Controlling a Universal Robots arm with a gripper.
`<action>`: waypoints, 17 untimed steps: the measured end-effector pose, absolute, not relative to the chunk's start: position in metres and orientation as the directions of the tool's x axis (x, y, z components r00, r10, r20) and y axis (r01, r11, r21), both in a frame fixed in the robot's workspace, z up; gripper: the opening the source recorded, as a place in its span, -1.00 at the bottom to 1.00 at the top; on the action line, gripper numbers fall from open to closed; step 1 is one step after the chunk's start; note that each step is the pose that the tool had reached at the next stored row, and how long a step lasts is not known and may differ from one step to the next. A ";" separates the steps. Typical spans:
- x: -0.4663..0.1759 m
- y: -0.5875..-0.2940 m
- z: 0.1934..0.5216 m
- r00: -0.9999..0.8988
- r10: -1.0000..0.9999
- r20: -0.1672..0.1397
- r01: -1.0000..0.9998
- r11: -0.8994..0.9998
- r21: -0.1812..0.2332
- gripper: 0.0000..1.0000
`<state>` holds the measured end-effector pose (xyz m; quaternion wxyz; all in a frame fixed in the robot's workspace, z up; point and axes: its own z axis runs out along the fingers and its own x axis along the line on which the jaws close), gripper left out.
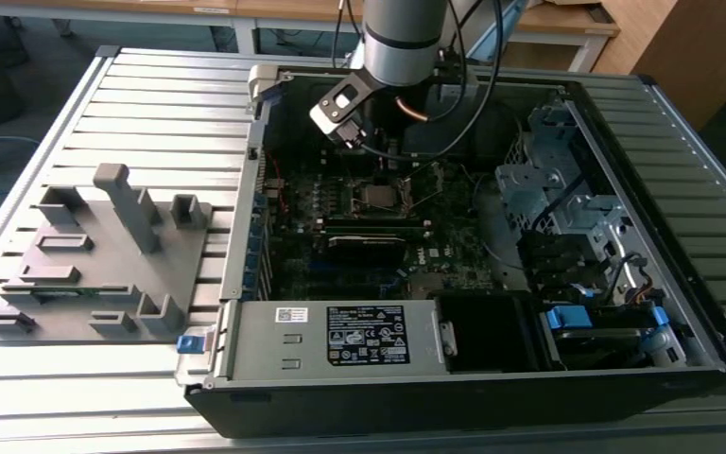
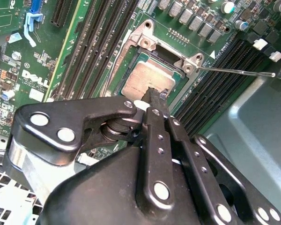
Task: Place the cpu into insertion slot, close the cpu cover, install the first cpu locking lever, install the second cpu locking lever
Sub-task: 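Close the cpu cover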
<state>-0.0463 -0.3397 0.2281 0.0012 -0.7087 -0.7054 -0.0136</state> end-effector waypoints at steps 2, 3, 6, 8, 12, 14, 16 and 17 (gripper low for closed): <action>-0.046 -0.340 0.228 0.004 1.000 0.021 1.000 -0.005 0.018 -0.80; -0.046 -0.340 0.228 0.004 1.000 0.021 1.000 -0.005 0.018 -0.80; -0.046 -0.340 0.237 0.004 1.000 0.021 1.000 -0.005 0.018 -0.80; -0.046 -0.340 0.237 0.004 1.000 0.021 1.000 -0.005 0.018 -0.80; -0.044 -0.340 0.237 0.004 1.000 0.021 1.000 -0.005 0.018 -0.80; -0.042 -0.340 0.237 0.004 1.000 0.021 1.000 -0.005 0.018 -0.80; -0.041 -0.340 0.237 0.004 1.000 0.021 1.000 -0.005 0.018 -0.80; -0.041 -0.340 0.237 0.004 1.000 0.021 1.000 -0.005 0.018 -0.80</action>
